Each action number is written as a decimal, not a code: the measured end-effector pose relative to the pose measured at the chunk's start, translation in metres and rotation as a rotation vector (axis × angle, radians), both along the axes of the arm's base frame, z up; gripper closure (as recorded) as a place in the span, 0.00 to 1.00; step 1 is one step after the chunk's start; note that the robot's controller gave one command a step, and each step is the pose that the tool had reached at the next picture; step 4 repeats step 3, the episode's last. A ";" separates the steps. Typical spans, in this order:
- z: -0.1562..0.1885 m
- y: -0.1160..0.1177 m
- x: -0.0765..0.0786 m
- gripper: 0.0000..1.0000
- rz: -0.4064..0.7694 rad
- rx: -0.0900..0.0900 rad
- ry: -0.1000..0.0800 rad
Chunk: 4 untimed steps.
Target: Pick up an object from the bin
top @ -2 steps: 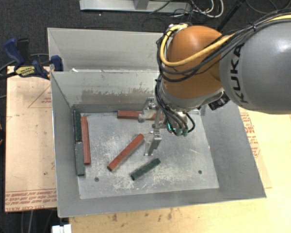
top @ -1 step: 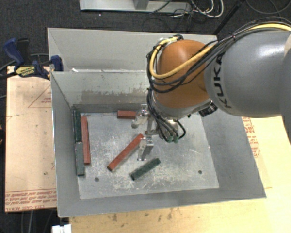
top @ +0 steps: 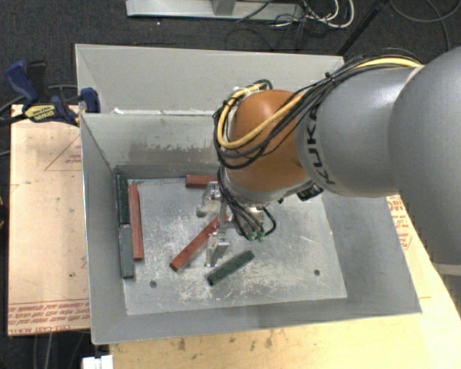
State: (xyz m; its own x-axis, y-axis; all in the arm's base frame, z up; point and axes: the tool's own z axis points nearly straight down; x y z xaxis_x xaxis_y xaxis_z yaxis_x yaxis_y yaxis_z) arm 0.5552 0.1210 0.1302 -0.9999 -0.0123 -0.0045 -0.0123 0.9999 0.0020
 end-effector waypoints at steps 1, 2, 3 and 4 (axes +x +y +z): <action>-0.052 -0.013 0.010 1.00 -0.024 0.005 -0.010; -0.052 -0.013 0.010 1.00 -0.024 0.006 -0.010; 0.093 -0.004 0.010 1.00 -0.030 0.000 0.000; 0.093 -0.004 0.010 1.00 -0.030 0.000 0.000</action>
Offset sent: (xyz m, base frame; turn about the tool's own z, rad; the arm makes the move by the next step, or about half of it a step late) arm 0.0000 0.0000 0.0000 0.0000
